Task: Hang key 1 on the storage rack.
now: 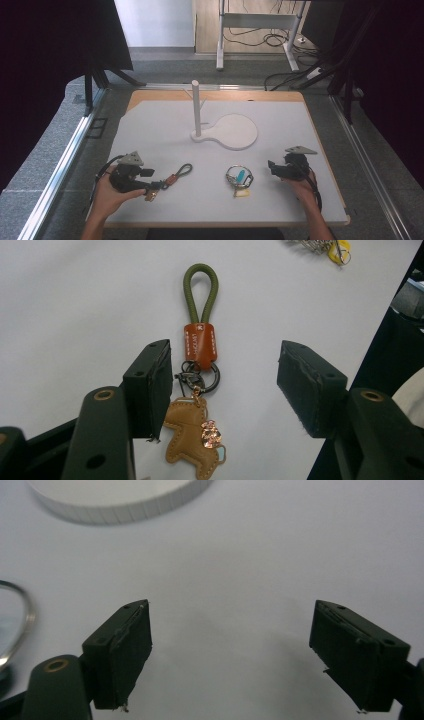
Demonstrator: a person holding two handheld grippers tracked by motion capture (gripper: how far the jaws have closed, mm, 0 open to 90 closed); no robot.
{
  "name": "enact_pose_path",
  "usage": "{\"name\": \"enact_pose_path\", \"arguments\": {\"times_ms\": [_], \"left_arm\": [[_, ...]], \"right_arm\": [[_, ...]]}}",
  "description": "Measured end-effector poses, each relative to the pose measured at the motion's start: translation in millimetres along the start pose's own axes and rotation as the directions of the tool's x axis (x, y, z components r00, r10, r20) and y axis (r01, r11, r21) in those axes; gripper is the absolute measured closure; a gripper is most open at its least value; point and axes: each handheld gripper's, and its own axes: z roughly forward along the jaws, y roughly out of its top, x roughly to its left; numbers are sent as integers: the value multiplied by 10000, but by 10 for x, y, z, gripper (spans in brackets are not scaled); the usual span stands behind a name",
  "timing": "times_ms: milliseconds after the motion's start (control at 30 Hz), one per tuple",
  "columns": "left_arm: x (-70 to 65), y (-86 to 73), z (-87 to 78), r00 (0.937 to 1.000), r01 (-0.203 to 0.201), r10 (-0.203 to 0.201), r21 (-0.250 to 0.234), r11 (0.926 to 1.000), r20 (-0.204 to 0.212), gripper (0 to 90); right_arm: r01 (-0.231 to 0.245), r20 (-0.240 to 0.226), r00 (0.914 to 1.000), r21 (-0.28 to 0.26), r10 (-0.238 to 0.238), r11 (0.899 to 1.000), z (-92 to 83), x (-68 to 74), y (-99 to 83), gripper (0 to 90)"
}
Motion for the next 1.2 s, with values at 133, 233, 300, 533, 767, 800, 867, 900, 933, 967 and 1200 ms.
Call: {"name": "enact_pose_path", "arguments": {"times_ms": [133,233,300,533,767,800,867,900,933,967,1200], "left_arm": [[15,6,3,10000,-30,30,9,10000,8,397],[22,15,24,10000,-24,24,63,10000,-4,397],[28,22,48,10000,-47,47,118,9999,18,397],[14,16,49,10000,-97,97,224,9997,12,393],[-35,25,-53,10000,-46,46,27,10000,-60,392],[-36,33,-56,10000,-74,74,43,10000,-46,392],[-40,47,-50,10000,-84,84,96,9999,-35,391],[-45,58,-36,9999,-121,122,188,9997,-71,391],[-45,58,-36,9999,-121,122,188,9997,-71,391],[-54,62,-27,9999,-114,116,230,9997,-94,391],[-46,101,-19,9997,-136,145,469,9988,-196,391]], "right_arm": [[-170,-483,9987,-336,154,9993,-174,-94,-77,208],[-183,-471,9987,-303,169,9994,-202,-131,-120,212],[-190,-497,9986,-237,178,9995,-215,-163,-149,214],[-338,-475,9983,-314,323,9989,-230,-237,-165,212],[-41,-513,9987,-225,30,9997,-190,-236,-131,213],[6,-691,9976,-246,-23,9997,-190,-230,-129,217],[59,-799,9968,-269,-81,9996,-192,-227,-129,217],[191,-939,9953,-265,-215,9995,-193,-218,-126,217],[191,-939,9953,-265,-215,9995,-193,-218,-126,217],[221,-953,9951,-274,-246,9994,-190,-217,-120,217],[109,-916,9957,-246,-131,9996,-231,-223,-159,220]]}}
